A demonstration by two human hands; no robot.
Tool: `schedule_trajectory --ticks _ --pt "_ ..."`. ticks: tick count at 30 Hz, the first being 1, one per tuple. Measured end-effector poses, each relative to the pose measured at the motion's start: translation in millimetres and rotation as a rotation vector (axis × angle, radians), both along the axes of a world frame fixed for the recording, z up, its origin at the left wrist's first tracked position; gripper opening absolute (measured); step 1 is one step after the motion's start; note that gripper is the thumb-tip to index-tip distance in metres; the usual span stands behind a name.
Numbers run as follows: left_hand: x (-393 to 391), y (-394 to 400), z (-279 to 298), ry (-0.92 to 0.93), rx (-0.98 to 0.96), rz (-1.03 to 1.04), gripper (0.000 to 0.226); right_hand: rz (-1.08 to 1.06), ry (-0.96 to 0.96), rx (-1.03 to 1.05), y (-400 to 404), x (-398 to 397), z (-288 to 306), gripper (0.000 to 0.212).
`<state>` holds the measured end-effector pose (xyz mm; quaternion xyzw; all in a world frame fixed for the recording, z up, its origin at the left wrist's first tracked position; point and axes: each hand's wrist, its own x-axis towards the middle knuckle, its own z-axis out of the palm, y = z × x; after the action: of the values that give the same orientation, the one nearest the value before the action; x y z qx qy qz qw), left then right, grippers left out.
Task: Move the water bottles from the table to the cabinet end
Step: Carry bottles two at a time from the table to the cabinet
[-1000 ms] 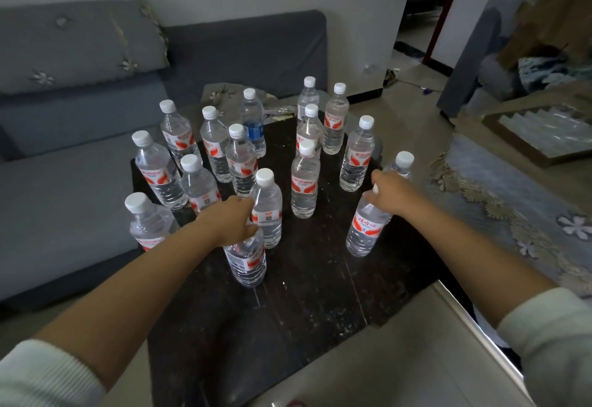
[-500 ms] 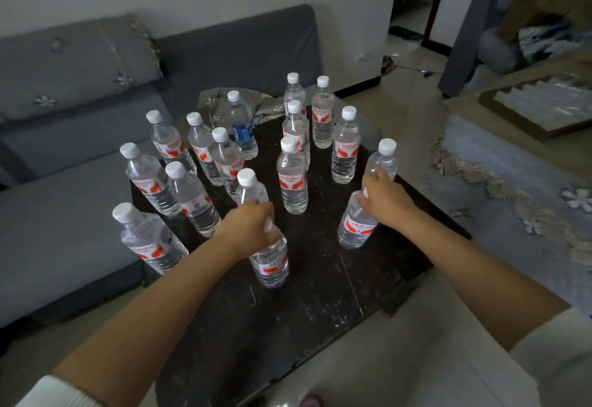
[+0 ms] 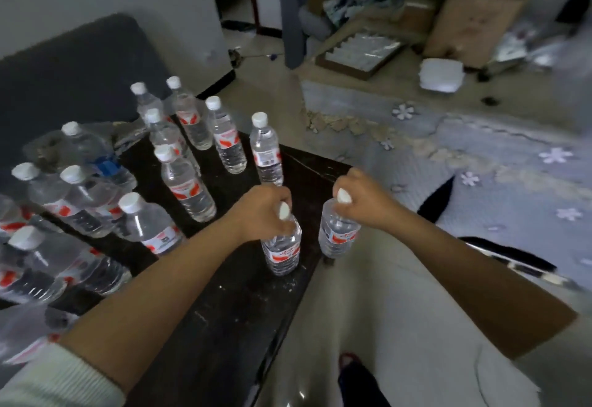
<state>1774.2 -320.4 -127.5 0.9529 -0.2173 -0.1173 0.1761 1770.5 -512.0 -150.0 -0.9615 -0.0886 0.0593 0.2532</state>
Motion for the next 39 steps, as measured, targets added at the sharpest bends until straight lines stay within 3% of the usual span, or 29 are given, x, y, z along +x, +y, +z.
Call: schedule_trajectory --ticks 9,16,23,26,30,36,39 --pt "-65.5 -88.6 -16.9 0.039 0.034 -0.58 0.024 -0.507 0.004 -0.029 -46.7 -168.2 -5.2 0.031" --pt "-184.1 -187.2 -31.7 0.088 0.093 -0.99 0.018 -0.875 0.148 -0.055 -78.9 -330.2 -12.9 0.032" --pt "-357.5 -251.3 -39.8 0.074 0.114 -1.309 0.017 -1.314 0.21 0.037 -83.8 -523.4 -19.2 0.032" --pt "-457.7 -274.4 -37.6 0.061 0.135 -1.441 0.026 -1.523 0.214 0.087 -79.1 -620.0 -16.3 0.034" --pt "-580.6 -292.9 -39.4 0.071 0.147 -1.602 0.021 -1.721 0.201 0.124 -68.1 -734.6 -15.5 0.035" --pt "-735.2 -301.2 -46.0 0.176 0.153 -1.739 0.013 -2.053 0.11 0.228 -39.4 -884.5 -20.8 0.031" --pt "-792.9 -313.5 -50.7 0.269 0.138 -1.775 0.023 -2.185 0.087 0.267 -26.6 -941.1 -28.3 0.028"
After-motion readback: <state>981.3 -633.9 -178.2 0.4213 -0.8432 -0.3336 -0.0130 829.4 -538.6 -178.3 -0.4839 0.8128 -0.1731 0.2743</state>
